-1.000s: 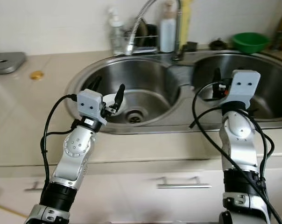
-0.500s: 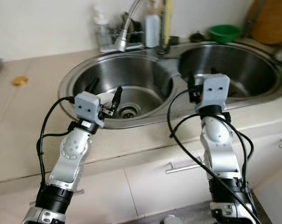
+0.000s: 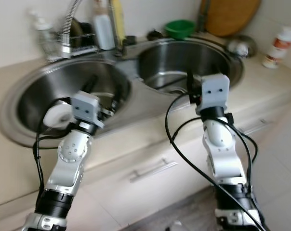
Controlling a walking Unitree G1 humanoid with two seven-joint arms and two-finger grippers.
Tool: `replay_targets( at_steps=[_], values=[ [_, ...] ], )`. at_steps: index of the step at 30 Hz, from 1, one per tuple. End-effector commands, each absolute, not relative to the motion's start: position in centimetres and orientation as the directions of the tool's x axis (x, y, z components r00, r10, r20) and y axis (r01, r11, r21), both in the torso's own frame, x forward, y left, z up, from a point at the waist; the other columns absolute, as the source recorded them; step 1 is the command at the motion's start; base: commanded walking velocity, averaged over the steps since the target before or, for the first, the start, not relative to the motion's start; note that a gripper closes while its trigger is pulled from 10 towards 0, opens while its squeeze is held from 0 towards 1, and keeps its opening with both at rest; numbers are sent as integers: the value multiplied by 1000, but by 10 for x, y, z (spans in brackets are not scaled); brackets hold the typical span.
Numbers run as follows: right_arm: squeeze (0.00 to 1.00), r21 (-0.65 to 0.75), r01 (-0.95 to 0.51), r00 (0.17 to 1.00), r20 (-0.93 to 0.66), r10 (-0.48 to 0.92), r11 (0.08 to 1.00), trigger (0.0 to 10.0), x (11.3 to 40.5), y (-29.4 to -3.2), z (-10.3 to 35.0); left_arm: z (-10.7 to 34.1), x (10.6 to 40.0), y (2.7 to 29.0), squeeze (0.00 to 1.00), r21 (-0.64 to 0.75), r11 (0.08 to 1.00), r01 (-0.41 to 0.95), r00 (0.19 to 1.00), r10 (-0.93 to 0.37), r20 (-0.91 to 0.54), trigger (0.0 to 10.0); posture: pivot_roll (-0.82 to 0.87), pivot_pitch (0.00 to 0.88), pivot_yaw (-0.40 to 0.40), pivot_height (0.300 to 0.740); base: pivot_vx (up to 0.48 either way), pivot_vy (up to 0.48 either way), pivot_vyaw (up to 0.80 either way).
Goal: Kitchen organization
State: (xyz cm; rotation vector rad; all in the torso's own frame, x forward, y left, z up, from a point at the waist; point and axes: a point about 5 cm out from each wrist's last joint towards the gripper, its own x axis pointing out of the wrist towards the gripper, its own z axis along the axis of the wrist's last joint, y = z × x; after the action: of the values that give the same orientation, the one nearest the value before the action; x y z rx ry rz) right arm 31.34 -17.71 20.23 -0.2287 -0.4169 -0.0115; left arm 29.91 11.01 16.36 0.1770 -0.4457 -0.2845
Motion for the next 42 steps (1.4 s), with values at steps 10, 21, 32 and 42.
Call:
replay_targets(
  at_steps=[10,21,32,42],
  values=[
    [0,-228,66,897,440,43,971,10000,311,-175,210,165,300,107,0,216,943,254,858,-323,399,10000,-167,0,35,740,0,144,-781],
    [0,-234,63,895,444,50,970,10000,310,-173,211,168,299,108,0,226,942,247,848,-323,421,10000,-169,0,37,740,0,206,-781],
    [0,-227,71,891,453,41,971,10000,310,-169,213,165,299,105,0,245,935,258,850,-340,402,10000,-173,0,38,740,0,-249,-781],
    [0,-226,67,892,450,43,972,10000,311,-168,213,165,299,105,0,239,937,256,851,-335,404,10000,-170,0,34,740,0,-480,-781]
  ],
)
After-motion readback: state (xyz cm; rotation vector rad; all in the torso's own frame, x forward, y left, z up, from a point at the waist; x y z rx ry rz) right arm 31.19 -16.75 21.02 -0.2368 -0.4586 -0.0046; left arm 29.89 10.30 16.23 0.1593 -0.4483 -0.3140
